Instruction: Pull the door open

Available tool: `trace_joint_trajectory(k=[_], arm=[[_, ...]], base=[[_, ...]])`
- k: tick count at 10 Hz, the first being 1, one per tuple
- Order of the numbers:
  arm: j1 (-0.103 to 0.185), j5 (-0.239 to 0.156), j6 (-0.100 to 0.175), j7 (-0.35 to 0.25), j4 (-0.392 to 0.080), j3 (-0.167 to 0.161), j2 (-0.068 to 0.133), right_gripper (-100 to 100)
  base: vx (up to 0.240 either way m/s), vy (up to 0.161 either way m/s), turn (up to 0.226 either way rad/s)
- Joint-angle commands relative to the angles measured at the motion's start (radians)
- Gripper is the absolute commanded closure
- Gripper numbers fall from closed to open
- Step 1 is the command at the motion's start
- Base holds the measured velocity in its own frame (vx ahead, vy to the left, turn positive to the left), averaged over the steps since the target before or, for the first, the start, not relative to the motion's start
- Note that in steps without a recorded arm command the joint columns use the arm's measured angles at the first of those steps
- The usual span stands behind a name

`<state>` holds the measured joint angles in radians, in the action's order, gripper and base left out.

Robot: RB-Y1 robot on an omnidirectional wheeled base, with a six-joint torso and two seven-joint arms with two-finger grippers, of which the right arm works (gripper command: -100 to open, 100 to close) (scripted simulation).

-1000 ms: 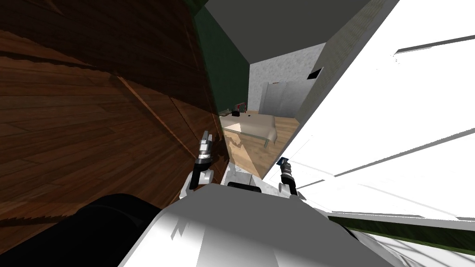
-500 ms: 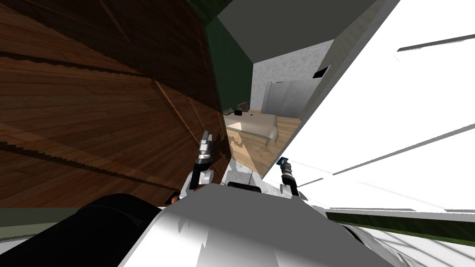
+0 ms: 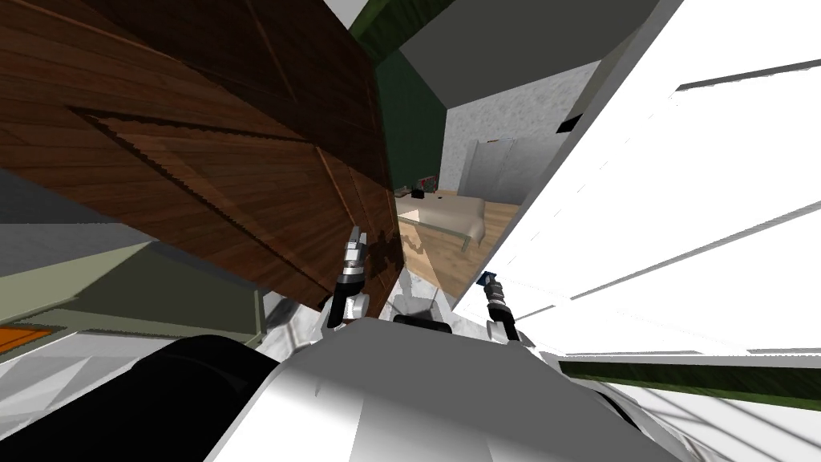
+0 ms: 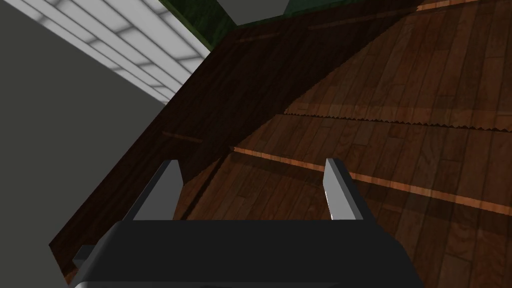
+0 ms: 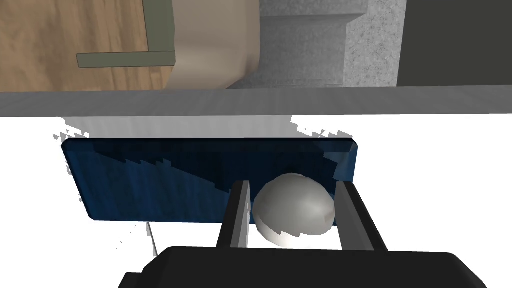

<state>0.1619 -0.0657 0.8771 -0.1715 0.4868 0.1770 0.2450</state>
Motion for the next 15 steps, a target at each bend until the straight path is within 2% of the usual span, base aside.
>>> trace_joint_trajectory(k=[1, 9, 10, 11, 15], arm=[[0.000, 0.000, 0.000, 0.000, 0.000, 0.000, 0.000, 100], [-0.023, 0.054, 0.035, -0.090, 0.008, -0.084, 0.037, 100], [-0.025, 0.059, 0.038, -0.098, 0.009, -0.091, 0.040, 100], [-0.026, 0.056, 0.029, -0.090, 0.016, -0.086, 0.036, 100], [-0.049, 0.092, 0.069, -0.148, 0.019, -0.136, 0.065, 100]], base=[[-0.101, -0.005, 0.026], [-0.213, -0.037, 0.085], [-0.246, -0.060, 0.078], [-0.108, -0.013, 0.023], [-0.214, -0.055, 0.100]])
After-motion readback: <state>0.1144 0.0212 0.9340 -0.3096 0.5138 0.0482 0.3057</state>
